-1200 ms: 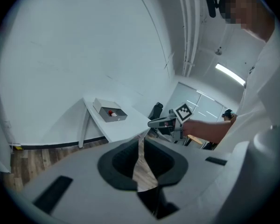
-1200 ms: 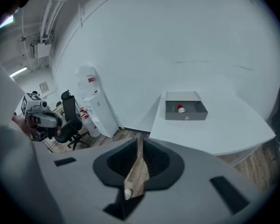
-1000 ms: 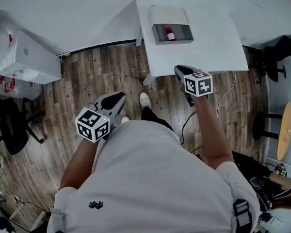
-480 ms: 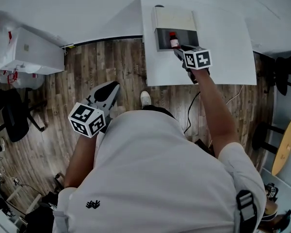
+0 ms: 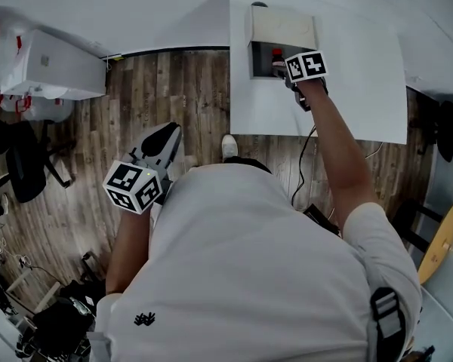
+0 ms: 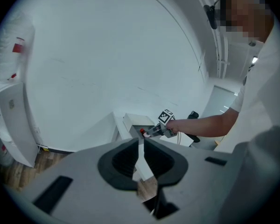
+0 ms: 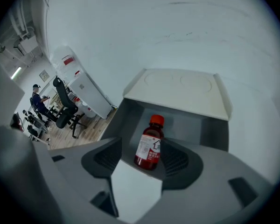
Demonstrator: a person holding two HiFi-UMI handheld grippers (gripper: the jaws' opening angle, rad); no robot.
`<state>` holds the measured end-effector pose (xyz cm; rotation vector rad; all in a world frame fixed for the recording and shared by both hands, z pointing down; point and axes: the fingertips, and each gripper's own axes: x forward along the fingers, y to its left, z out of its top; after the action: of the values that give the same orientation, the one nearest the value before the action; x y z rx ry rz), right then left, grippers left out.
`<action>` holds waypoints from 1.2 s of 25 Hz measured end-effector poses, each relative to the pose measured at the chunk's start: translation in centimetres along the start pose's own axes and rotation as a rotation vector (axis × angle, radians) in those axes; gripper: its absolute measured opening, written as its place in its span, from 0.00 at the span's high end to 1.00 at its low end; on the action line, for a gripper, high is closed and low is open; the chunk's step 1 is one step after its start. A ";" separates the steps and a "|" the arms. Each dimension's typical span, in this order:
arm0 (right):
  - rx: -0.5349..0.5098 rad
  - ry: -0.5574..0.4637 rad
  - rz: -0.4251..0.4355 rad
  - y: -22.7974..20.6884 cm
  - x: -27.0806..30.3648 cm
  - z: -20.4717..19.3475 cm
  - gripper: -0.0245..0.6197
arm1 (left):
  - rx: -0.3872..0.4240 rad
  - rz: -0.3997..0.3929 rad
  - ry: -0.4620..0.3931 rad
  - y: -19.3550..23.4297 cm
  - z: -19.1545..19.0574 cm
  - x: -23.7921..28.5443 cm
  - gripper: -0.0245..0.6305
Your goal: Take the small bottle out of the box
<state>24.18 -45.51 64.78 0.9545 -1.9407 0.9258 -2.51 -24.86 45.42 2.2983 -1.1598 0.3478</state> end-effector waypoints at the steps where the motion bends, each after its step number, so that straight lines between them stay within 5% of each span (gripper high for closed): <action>1: 0.003 0.014 0.000 -0.2 0.3 0.1 0.56 | -0.002 0.006 -0.001 0.0 0.0 0.0 0.90; 14: 0.003 0.157 -0.021 -2.3 4.0 0.3 0.56 | -0.043 0.078 -0.005 0.8 -0.5 -1.3 0.90; 30: -0.028 0.202 -0.061 -2.9 5.0 0.0 0.60 | -0.045 0.126 -0.017 2.0 -0.3 -2.7 0.90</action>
<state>24.56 -48.27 69.87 0.8643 -1.7409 0.9212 -5.73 -23.93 45.12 2.1990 -1.3113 0.3449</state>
